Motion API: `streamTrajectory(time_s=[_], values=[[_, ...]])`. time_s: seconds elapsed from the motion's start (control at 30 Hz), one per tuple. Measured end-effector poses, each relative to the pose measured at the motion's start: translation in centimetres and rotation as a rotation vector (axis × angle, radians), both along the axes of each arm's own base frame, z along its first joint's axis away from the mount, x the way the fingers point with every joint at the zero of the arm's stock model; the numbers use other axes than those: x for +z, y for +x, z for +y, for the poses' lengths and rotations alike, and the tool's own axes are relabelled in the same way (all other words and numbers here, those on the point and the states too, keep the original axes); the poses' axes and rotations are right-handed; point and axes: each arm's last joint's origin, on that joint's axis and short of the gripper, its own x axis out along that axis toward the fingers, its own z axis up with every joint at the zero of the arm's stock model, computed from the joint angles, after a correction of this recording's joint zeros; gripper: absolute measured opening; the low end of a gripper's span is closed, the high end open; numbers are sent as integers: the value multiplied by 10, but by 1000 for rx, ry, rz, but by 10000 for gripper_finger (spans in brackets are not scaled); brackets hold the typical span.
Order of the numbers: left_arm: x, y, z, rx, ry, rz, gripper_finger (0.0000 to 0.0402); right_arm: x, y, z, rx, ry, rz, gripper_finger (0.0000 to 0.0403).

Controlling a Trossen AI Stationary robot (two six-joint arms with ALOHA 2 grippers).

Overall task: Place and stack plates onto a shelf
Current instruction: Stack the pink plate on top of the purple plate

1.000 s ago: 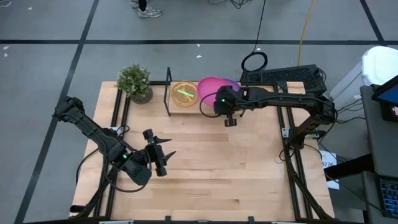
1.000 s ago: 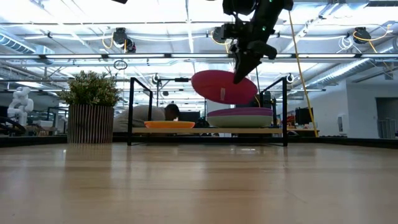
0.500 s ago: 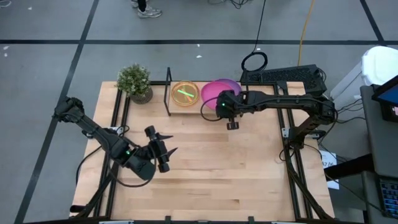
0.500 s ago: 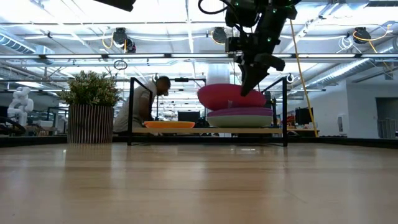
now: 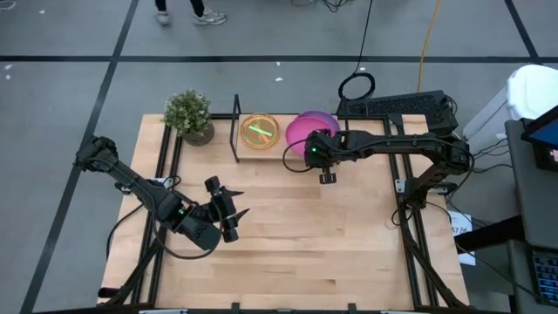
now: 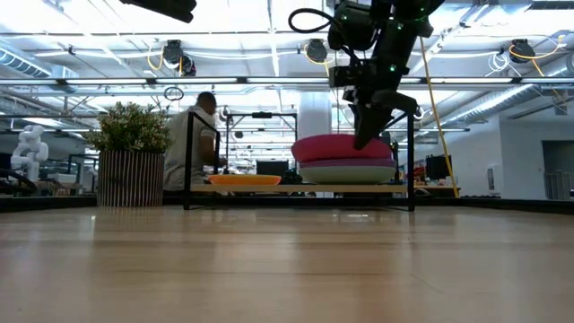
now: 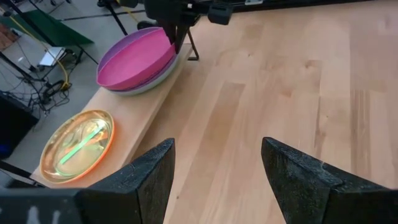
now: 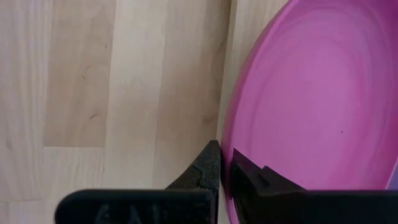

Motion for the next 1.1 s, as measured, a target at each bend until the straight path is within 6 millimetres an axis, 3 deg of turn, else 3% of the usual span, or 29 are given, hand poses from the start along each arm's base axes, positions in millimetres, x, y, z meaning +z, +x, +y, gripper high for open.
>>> streamTrajectory(time_s=[0.47, 0.8, 1.1], values=[[0, 1, 1, 4, -3, -1, 243, -3, 1, -2, -7, -157, 25, 7], [0, 1, 1, 6, -4, -2, 243, -4, -3, -8, -43, -149, 44, 8], [-1, 1, 1, -8, -38, 7, 243, -3, -2, -6, -74, -137, 19, 58]])
